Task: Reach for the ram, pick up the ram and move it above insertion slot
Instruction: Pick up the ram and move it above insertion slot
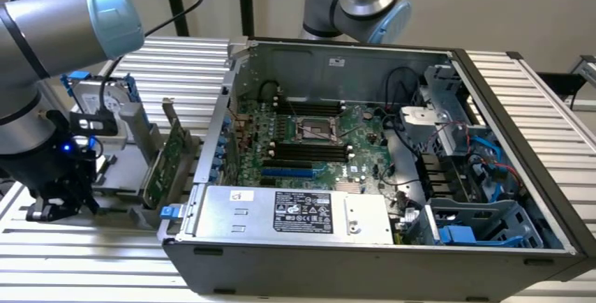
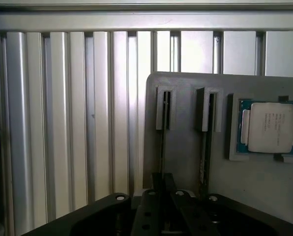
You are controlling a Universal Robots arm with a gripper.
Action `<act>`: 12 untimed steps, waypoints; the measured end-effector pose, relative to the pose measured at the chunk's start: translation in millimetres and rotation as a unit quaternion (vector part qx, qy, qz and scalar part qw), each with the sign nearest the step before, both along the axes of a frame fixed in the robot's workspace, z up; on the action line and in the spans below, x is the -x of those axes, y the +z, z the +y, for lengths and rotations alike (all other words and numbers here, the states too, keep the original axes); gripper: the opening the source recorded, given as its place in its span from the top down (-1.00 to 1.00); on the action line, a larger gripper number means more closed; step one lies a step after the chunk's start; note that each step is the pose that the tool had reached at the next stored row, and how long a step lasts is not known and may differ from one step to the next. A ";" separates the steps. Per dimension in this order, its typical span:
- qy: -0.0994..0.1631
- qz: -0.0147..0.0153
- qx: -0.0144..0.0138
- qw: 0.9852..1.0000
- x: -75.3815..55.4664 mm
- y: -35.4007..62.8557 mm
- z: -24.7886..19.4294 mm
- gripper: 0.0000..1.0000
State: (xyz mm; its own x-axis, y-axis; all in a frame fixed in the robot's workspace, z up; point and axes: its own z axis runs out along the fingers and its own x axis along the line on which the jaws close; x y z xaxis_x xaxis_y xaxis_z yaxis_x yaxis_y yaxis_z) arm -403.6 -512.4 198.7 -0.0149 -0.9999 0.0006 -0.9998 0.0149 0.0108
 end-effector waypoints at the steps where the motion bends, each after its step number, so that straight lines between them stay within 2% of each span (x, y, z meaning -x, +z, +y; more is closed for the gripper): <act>1: 0.000 0.000 0.000 1.000 0.0 0.5 0.0 0.73; 7: 0.001 0.000 0.001 1.000 0.1 5.8 0.4 0.73; 12: 0.001 0.000 0.002 1.000 0.0 17.7 0.6 0.73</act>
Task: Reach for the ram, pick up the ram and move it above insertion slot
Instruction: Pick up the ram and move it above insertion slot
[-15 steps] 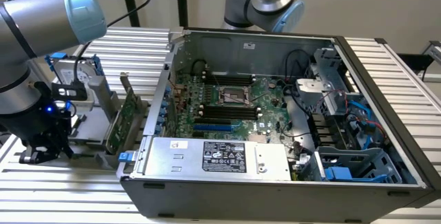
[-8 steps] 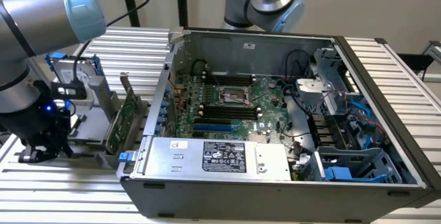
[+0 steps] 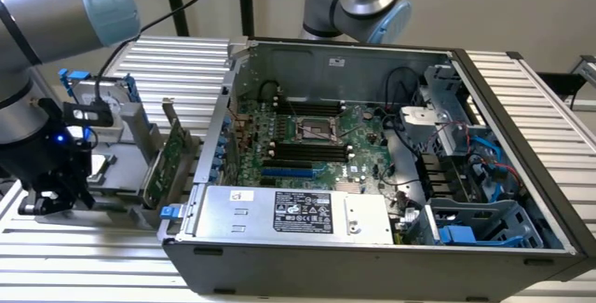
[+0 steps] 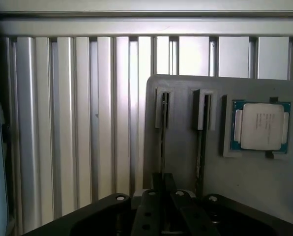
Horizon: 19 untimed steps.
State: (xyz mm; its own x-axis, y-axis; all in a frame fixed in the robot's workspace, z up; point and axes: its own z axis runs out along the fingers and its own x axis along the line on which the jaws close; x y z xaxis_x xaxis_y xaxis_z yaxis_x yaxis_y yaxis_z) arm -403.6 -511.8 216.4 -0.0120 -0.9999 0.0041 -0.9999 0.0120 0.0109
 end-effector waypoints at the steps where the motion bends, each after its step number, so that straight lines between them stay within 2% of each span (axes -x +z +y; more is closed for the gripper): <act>1: 0.000 0.000 0.000 1.000 0.0 3.2 0.0 0.73; 8: 0.000 0.000 0.002 1.000 -0.9 33.8 0.2 0.73; 12: 0.001 0.000 0.003 1.000 -4.2 51.7 0.2 0.73; 19: 0.002 0.000 0.002 1.000 -20.3 83.6 0.2 0.73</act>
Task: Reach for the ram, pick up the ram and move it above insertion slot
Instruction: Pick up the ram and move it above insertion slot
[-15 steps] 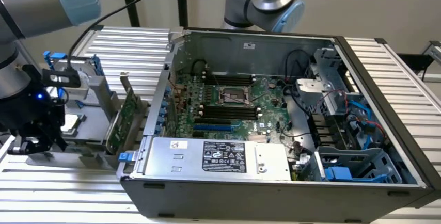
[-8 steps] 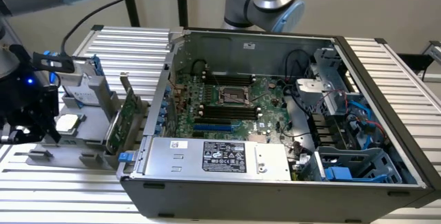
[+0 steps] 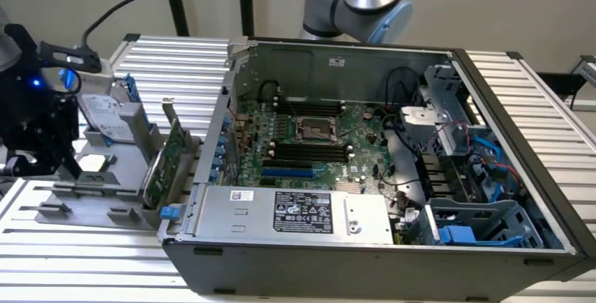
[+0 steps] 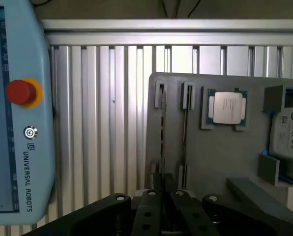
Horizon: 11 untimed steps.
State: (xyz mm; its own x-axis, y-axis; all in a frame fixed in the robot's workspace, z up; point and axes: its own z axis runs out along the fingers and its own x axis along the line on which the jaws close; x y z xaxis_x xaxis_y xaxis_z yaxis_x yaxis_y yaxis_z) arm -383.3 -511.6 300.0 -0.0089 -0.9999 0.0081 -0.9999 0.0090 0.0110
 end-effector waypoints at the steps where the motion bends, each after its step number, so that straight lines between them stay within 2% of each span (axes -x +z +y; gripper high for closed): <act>1: 0.000 0.000 0.000 1.000 -3.2 4.6 0.0 0.73; 11: 0.002 0.000 -0.006 1.000 -36.8 50.0 -0.1 0.73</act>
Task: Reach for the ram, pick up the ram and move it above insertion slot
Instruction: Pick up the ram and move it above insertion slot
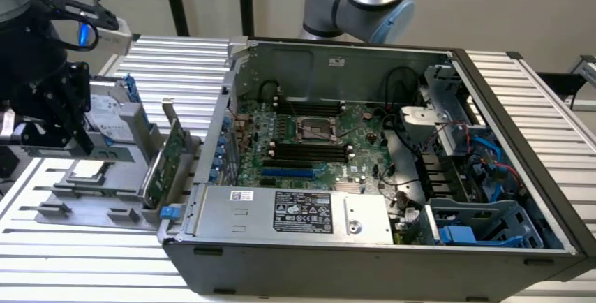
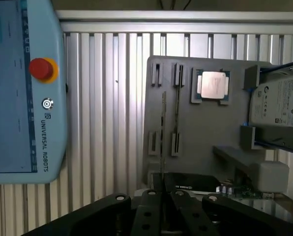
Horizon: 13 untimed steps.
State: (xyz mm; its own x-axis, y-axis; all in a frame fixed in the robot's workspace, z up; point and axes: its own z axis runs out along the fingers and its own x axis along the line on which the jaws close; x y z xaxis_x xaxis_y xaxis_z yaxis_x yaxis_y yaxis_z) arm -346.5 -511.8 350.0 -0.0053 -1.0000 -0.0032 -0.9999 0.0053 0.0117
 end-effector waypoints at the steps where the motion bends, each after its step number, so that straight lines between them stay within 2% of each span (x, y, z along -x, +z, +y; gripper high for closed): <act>1: 0.000 0.000 -0.001 1.000 -3.5 4.5 -0.1 0.73; 5: 0.001 0.000 -0.005 1.000 -18.5 19.9 -0.8 0.73; 13: 0.003 0.000 -0.010 1.000 -53.6 36.6 -1.7 0.73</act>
State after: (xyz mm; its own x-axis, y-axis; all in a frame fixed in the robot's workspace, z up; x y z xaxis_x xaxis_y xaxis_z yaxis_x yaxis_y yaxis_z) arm -292.9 -513.5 386.6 0.0016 -0.9997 -0.0223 -0.9999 -0.0019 0.0119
